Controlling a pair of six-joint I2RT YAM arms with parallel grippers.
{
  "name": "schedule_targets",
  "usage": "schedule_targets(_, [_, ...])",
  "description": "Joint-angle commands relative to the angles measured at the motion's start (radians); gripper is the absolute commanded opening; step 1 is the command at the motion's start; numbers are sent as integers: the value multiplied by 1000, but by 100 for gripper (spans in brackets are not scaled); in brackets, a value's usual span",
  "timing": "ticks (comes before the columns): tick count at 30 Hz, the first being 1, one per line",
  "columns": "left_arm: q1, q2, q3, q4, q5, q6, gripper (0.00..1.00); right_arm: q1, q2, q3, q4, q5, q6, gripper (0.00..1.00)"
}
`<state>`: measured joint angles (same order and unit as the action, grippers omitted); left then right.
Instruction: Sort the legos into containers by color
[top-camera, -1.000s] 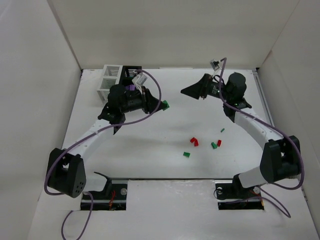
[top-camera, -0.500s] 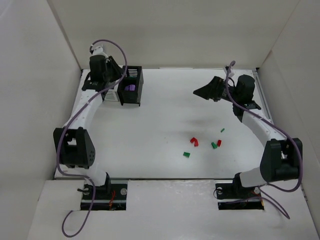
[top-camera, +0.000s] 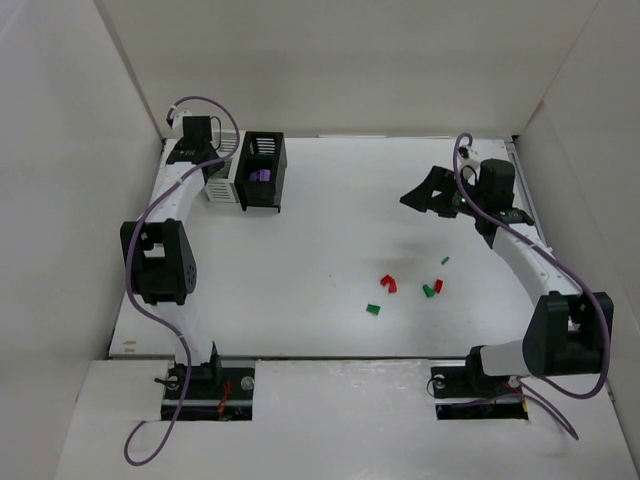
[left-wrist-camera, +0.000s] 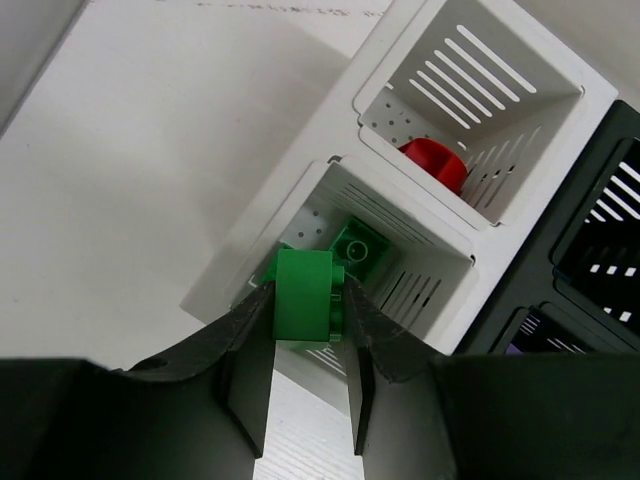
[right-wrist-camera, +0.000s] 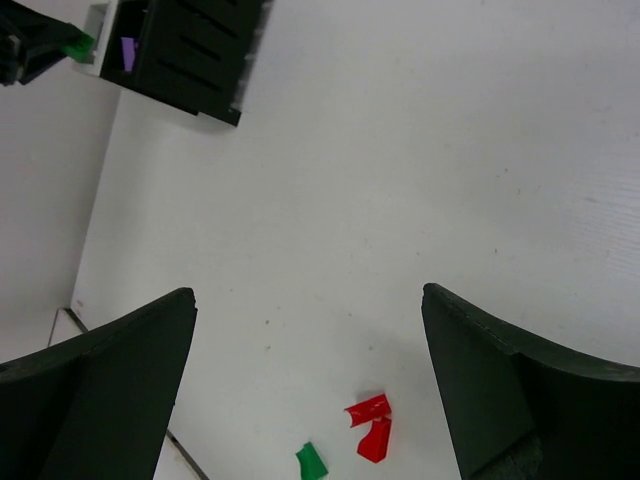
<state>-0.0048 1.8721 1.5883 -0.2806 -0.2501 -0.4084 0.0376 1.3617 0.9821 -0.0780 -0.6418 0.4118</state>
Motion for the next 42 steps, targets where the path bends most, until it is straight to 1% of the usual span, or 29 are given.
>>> schedule_targets(1, [5,-13,59,-20,-61,11,20,-4,-21,3,-64,36,-48,99])
schedule_targets(2, [5,-13,59,-20,-52,11,24,-4,-21,3,-84,69,-62,99])
schedule_targets(4, [5,-13,59,-20,-52,22,39,-4,-21,13,-132,103,-97,99])
schedule_targets(5, [5,-13,59,-20,-52,22,53,-4,-21,13,-182,143,-109,99])
schedule_targets(6, [5,-25,46,-20,-52,22,64,-4,-21,26,-207,163,-122,99])
schedule_targets(8, [5,-36,36,-20,-52,22,79,-4,-32,26,-276,204,-142,99])
schedule_targets(10, [5,-50,25,-20,-52,22,89,-4,-46,26,-313,269,-153,99])
schedule_targets(11, [5,-74,25,-29,-42,22,100,-4,-58,26,-331,289,-162,99])
schedule_targets(12, [5,-83,16,-29,-26,22,100,-4,-68,26,-371,328,-162,99])
schedule_targets(14, [5,-123,7,-29,-3,22,100,-4,-79,14,-410,359,-171,99])
schedule_targets(16, [-15,-160,-27,-20,44,54,100,-4,-92,-14,-436,390,-171,99])
schedule_targets(17, [-32,-201,-42,-11,45,54,100,-4,-107,-23,-436,407,-171,99])
schedule_targets(20, [-133,-255,-111,20,64,82,100,-4,-139,-45,-447,429,-151,99])
schedule_targets(21, [-196,-281,-122,20,64,82,100,-4,-139,-45,-447,438,-151,99])
schedule_targets(24, [-302,-326,-188,20,112,82,100,-4,-162,-56,-473,447,-151,98])
schedule_targets(25, [-383,-336,-212,38,129,82,100,-4,-176,-65,-473,447,-140,98])
schedule_targets(26, [-429,-337,-259,38,164,82,100,-4,-185,-65,-483,479,-140,98])
schedule_targets(27, [-472,-350,-283,55,187,92,100,-4,-196,-74,-483,479,-131,98])
schedule_targets(28, [-559,-350,-306,55,204,92,100,-4,-214,-74,-483,488,-131,98])
schedule_targets(30, [-639,-350,-372,83,230,92,96,-4,-228,-65,-483,508,-140,98])
schedule_targets(31, [-676,-350,-396,99,230,103,96,-4,-228,-65,-483,508,-140,98])
schedule_targets(32, [-736,-350,-428,112,256,103,95,-4,-237,-54,-483,508,-159,98])
schedule_targets(34, [-791,-338,-442,112,273,132,92,-4,-237,-54,-483,508,-168,99])
schedule_targets(35, [-848,-326,-442,112,262,132,92,-4,-237,-54,-483,508,-180,99])
schedule_targets(38, [-925,-306,-470,103,252,132,92,-13,-237,-45,-483,508,-192,99])
schedule_targets(39, [-969,-294,-479,115,270,132,92,-13,-237,-45,-483,508,-202,99])
schedule_targets(40, [-988,-294,-488,127,299,122,92,-13,-246,-45,-483,508,-202,99])
schedule_targets(42, [-1029,-256,-488,127,313,108,91,-13,-257,-54,-483,508,-211,99])
